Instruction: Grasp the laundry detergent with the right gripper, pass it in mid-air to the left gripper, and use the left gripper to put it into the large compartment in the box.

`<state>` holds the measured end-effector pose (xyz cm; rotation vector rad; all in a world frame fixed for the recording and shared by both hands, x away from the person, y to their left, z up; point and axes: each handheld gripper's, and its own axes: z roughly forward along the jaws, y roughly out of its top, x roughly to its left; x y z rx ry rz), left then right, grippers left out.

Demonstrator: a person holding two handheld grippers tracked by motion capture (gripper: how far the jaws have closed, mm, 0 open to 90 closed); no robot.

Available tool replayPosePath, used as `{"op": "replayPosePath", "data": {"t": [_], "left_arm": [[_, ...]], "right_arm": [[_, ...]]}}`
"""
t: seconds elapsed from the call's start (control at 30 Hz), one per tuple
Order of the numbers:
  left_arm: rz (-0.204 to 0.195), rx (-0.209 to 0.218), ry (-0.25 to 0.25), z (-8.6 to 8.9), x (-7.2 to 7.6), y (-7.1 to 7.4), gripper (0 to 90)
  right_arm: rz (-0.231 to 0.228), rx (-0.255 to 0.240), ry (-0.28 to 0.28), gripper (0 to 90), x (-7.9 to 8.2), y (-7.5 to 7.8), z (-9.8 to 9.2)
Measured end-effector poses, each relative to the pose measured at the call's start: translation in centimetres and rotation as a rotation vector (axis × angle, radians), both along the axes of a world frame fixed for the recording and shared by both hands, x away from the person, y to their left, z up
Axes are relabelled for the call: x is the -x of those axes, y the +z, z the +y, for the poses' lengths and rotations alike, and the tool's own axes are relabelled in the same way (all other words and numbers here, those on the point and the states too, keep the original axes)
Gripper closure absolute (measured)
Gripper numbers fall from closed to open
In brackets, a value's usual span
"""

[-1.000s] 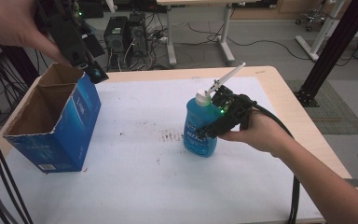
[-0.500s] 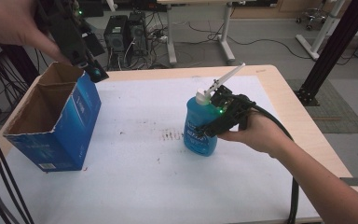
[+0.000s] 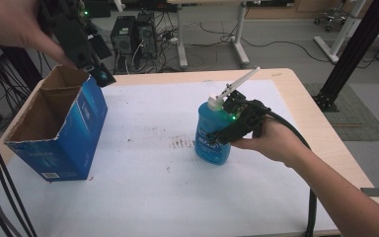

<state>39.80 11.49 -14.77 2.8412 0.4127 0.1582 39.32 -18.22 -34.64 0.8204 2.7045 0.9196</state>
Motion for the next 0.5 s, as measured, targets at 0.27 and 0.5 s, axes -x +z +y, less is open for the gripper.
{"op": "replayPosePath", "data": {"t": [0.27, 0.5], "left_arm": [[-0.001, 0.004, 0.004, -0.07, 0.04, -0.02, 18.8], [-0.002, 0.0, 0.002, 0.05, 0.0, 0.05, 18.8]], "right_arm": [[0.002, -0.002, 0.014, 42.5, 0.06, 0.05, -0.06], [-0.015, -0.003, 0.023, 44.3, 0.17, 0.05, -0.09]]}}
